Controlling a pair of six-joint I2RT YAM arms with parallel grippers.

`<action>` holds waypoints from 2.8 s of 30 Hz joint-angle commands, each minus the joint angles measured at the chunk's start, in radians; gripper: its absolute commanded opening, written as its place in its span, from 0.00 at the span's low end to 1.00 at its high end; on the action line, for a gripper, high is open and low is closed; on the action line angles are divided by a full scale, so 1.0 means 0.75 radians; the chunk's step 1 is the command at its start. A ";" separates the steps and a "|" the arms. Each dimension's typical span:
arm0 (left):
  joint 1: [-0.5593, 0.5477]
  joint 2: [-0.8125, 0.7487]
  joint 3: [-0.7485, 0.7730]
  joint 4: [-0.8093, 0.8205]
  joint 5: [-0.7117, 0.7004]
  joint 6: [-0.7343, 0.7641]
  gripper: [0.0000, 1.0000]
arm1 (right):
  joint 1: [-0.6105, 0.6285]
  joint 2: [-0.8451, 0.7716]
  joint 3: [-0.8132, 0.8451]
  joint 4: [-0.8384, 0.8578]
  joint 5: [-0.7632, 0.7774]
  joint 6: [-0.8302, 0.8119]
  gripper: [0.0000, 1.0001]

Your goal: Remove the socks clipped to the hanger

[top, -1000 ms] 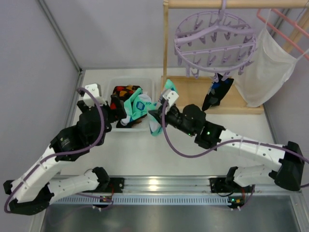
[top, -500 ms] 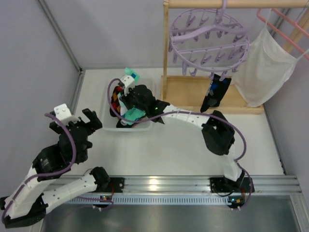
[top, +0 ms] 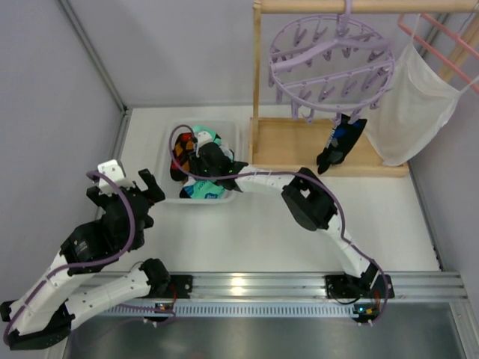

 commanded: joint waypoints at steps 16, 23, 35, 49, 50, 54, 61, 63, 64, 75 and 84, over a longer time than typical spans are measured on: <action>0.008 -0.001 0.004 0.004 0.093 -0.045 0.98 | -0.061 -0.965 -0.589 -0.023 0.039 -0.111 0.99; 0.008 0.069 0.043 0.012 0.340 -0.114 0.98 | -0.117 -1.675 -1.336 0.047 0.125 -0.103 0.99; 0.005 0.586 -0.264 1.263 1.400 0.057 0.99 | -0.170 -2.825 -1.554 -0.720 0.554 0.006 0.99; 0.191 1.799 0.494 1.861 2.172 0.352 0.98 | -0.168 -2.907 -1.460 -0.863 0.375 -0.076 1.00; 0.210 1.880 0.533 1.871 2.222 0.352 0.98 | -0.168 -2.909 -1.462 -0.855 0.344 -0.086 0.99; 0.230 2.062 0.750 1.892 2.349 0.299 0.98 | -0.168 -2.923 -1.460 -0.814 0.274 -0.133 1.00; 0.224 2.190 0.867 2.055 2.495 0.153 0.54 | -0.168 -2.982 -1.480 -0.798 0.431 -0.131 0.99; 0.222 2.186 0.840 2.104 2.511 0.104 0.35 | -0.168 -3.001 -1.497 -0.782 0.466 -0.115 1.00; 0.222 2.186 0.824 2.118 2.525 0.090 0.32 | -0.168 -3.005 -1.507 -0.778 0.499 -0.109 0.99; 0.224 1.955 0.454 2.241 2.287 0.026 0.00 | -0.168 -2.815 -1.444 -0.759 0.683 -0.037 1.00; 0.269 1.719 0.125 2.241 2.155 -0.053 0.00 | -0.170 -2.437 -1.243 -0.612 0.614 -0.155 0.99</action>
